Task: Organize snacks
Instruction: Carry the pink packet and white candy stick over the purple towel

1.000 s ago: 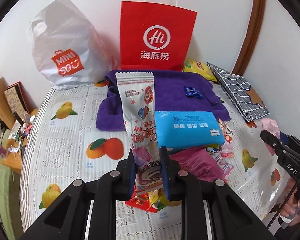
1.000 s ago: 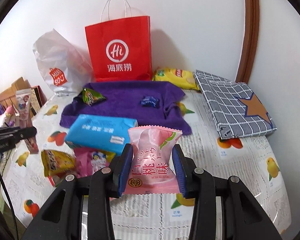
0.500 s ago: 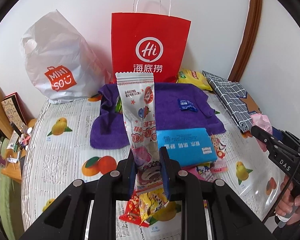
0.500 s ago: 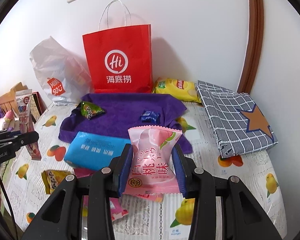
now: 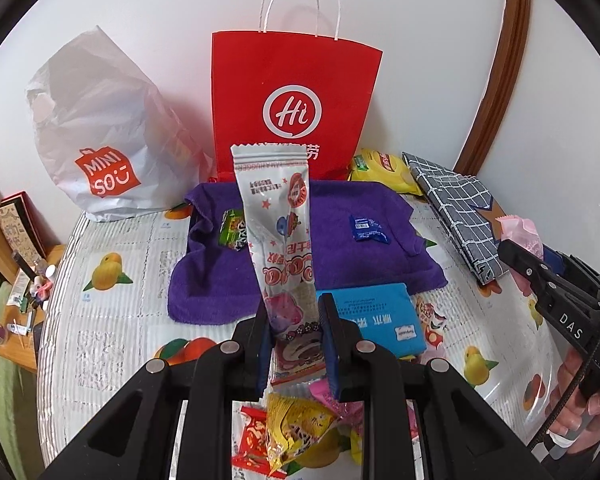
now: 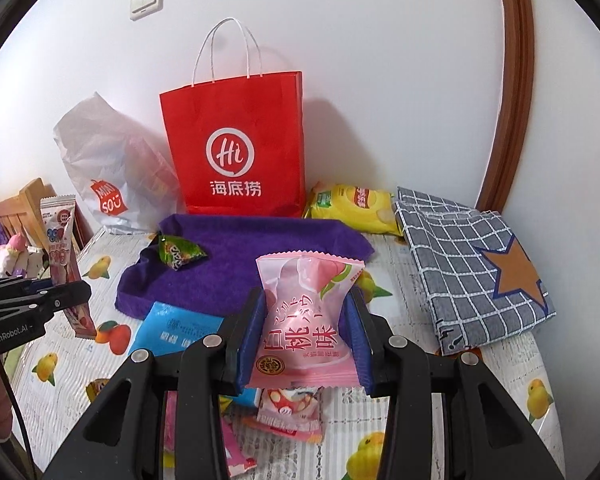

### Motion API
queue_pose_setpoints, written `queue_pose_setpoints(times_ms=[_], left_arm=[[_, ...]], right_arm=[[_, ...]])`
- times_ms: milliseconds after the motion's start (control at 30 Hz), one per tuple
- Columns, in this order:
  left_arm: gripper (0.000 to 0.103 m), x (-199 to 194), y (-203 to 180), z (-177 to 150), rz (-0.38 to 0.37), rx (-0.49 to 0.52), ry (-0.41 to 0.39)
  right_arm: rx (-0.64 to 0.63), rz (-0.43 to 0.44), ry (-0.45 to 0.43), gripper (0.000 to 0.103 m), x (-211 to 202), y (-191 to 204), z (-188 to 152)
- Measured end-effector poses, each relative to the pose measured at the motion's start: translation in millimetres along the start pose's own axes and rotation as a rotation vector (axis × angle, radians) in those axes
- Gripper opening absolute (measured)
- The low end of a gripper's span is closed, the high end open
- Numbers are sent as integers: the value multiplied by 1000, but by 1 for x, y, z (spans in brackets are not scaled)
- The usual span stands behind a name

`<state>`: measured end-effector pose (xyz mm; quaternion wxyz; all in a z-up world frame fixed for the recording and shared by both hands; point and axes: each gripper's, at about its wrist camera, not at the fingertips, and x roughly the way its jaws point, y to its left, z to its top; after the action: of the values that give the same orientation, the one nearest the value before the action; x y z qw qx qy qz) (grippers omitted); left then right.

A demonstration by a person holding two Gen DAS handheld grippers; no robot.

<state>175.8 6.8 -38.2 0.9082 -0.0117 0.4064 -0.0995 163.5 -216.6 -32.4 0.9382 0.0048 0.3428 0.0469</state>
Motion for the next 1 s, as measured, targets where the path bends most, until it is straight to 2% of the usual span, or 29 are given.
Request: queue_pose_setpoints(times_ms=[533, 1000], left_arm=[[21, 16, -4, 22, -1, 6, 5], [21, 44, 5, 36, 4, 1, 31]], right_arm=[[6, 0, -14, 40, 18, -2, 21], [17, -2, 16, 40, 56, -7, 30]])
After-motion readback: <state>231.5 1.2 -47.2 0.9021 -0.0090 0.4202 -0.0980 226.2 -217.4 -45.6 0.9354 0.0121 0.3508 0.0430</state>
